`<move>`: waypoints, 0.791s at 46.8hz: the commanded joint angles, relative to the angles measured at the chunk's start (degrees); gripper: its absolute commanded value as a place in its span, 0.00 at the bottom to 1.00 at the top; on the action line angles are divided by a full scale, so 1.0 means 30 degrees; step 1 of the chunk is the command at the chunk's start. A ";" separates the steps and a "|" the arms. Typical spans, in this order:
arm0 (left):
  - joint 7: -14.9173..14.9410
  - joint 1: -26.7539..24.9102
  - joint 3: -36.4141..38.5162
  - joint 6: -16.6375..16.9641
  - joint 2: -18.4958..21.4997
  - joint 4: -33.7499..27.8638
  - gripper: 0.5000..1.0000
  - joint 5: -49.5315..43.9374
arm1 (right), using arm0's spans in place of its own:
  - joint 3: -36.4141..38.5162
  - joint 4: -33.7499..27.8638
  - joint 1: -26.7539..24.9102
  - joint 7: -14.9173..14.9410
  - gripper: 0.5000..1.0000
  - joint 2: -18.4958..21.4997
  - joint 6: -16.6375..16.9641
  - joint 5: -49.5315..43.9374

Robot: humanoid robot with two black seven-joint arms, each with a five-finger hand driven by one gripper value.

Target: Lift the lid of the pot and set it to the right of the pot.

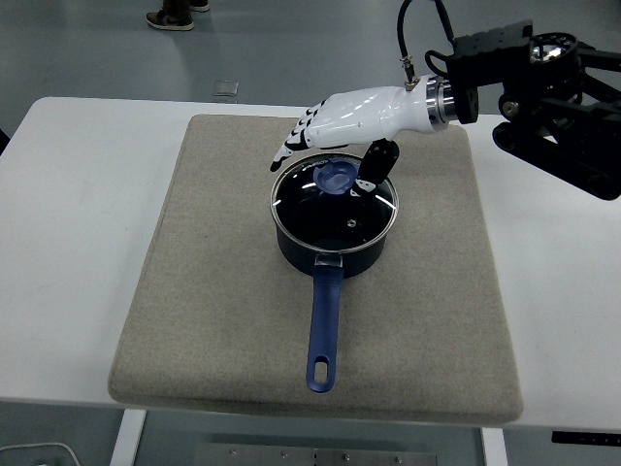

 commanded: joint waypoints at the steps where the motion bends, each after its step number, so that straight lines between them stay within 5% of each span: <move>1: 0.0000 0.0010 -0.0001 -0.0028 0.0000 0.0000 1.00 -0.0002 | -0.0043 0.0001 -0.0002 0.0000 0.81 0.0000 -0.0136 -0.0224; 37: 0.0000 0.0010 0.0028 -0.0028 0.0000 0.0000 1.00 0.0027 | -0.0864 -0.0233 -0.0002 0.0000 0.81 -0.0030 -0.1103 -0.0400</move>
